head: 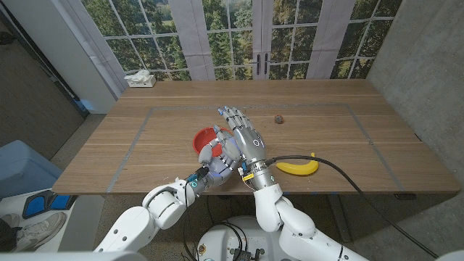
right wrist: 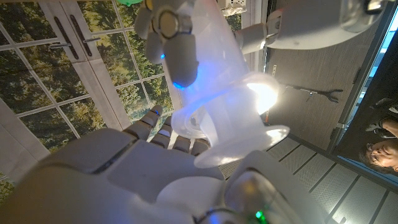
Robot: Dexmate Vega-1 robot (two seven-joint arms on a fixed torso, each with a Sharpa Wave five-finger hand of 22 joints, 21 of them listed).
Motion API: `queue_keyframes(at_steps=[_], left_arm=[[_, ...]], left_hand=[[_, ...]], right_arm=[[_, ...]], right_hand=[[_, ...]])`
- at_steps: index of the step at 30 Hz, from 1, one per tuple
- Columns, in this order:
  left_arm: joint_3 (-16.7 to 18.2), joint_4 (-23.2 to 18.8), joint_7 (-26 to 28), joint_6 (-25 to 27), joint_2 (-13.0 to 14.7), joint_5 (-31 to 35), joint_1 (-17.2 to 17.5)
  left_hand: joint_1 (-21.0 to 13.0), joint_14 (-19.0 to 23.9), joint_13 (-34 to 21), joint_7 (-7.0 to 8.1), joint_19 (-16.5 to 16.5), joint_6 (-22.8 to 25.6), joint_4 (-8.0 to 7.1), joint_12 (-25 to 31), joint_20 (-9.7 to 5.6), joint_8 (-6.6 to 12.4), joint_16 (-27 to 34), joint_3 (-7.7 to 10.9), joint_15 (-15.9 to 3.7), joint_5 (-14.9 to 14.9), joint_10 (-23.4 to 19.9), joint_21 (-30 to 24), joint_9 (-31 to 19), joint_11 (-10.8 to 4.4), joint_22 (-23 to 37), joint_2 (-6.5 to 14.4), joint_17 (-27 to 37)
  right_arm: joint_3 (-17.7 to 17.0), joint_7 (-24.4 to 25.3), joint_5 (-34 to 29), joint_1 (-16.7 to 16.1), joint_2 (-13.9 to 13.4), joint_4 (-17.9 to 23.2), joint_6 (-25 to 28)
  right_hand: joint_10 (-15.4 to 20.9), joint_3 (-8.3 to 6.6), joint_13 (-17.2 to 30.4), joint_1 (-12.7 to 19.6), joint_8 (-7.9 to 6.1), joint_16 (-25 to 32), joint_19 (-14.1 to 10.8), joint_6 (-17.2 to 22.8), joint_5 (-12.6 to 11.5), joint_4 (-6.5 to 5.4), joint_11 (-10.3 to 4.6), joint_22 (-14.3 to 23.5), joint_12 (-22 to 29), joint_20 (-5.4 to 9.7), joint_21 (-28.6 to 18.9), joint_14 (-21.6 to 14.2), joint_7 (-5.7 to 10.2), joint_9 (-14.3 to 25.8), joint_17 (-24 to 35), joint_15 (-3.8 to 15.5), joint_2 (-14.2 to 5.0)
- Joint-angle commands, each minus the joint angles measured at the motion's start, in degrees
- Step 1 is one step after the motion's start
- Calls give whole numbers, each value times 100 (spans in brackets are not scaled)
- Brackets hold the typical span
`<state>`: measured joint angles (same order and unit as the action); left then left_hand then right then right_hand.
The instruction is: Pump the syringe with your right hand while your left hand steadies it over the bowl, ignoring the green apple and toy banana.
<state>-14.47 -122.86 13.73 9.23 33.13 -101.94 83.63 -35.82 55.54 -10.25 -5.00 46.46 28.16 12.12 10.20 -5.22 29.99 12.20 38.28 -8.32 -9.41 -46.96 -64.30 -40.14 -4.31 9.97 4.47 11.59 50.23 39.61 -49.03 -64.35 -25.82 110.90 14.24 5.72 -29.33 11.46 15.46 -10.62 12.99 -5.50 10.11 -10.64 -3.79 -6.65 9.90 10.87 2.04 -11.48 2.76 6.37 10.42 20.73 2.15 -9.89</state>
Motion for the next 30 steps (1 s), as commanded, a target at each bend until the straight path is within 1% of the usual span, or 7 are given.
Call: queue_keyframes(at_steps=[1, 4, 11, 14, 20, 24, 30], left_arm=[[-12, 7, -11, 94, 41, -28, -74], [-20, -1, -41, 125, 70, -9, -99], [-24, -145, 189, -97, 34, 245, -43], [-37, -229, 306, -234, 22, 451, -21], [-61, -289, 429, -335, 12, 594, -27], [-127, -326, 583, -526, -47, 893, -17], [-245, -332, 747, -679, -83, 1255, -69]], left_hand=[[73, -38, -15, -34, 15, 98, -639, 24, -562, 495, 26, 1562, -500, -41, -618, -15, -5, -791, 33, 627, 10], [76, -36, -16, -32, 17, 106, -638, 25, -560, 499, 29, 1562, -499, -40, -621, -17, 2, -791, 33, 627, 11], [79, -34, -16, -26, 19, 95, -632, 28, -560, 496, 33, 1567, -500, -40, -629, -20, 17, -789, 32, 628, 12], [82, -34, -16, -28, 24, 95, -630, 29, -557, 497, 33, 1569, -500, -39, -630, -22, 23, -789, 32, 628, 12], [84, -36, -17, -27, 27, 96, -626, 31, -555, 499, 34, 1573, -499, -39, -637, -25, 33, -788, 31, 628, 13], [87, -37, -17, -30, 32, 92, -625, 33, -552, 498, 35, 1575, -499, -38, -642, -27, 39, -788, 31, 628, 13], [93, -39, -18, -29, 42, 91, -624, 32, -548, 499, 37, 1579, -497, -37, -641, -32, 52, -787, 31, 629, 14]], right_arm=[[3, -30, 62, 47, -34, -25, 36], [3, -57, 56, 44, -36, -11, 88], [-43, 57, 55, -55, -172, 131, -8], [-78, 223, 107, -84, -221, 112, -191], [-129, 274, 127, -131, -279, 152, -299], [-212, 424, 214, -172, -339, 171, -507], [-342, 532, 331, -228, -389, 192, -707]], right_hand=[[-34, 11, 13, -27, -19, 20, 34, -1, -35, -13, -32, 15, 42, 381, 7, 55, -1, 3, -3, 813, -99], [-35, 11, 13, -27, -19, 23, 33, -3, -36, -14, -31, 15, 43, 379, 6, 53, -1, 3, -4, 801, -100], [-38, 22, 12, -34, -19, 25, 31, -5, -33, -16, -26, 15, 44, 367, 5, 57, -2, 3, -9, 781, -85], [-6, 34, 12, -37, -30, 32, 18, 21, -29, -9, -7, 14, 59, 347, 0, 42, 26, 3, -15, 755, -64], [68, 45, 11, -28, -61, 70, -87, 113, -22, 17, 38, 14, 88, 285, -38, -54, 31, 4, -36, 738, -50], [155, 58, 11, -32, -82, 112, -193, 188, -15, 25, 36, 13, 118, 248, -71, -151, 34, 6, -44, 728, -47], [261, 92, 13, -28, -92, 165, -323, 264, 6, 75, 115, 12, 149, 162, -102, -301, 35, 8, -74, 666, 9]])
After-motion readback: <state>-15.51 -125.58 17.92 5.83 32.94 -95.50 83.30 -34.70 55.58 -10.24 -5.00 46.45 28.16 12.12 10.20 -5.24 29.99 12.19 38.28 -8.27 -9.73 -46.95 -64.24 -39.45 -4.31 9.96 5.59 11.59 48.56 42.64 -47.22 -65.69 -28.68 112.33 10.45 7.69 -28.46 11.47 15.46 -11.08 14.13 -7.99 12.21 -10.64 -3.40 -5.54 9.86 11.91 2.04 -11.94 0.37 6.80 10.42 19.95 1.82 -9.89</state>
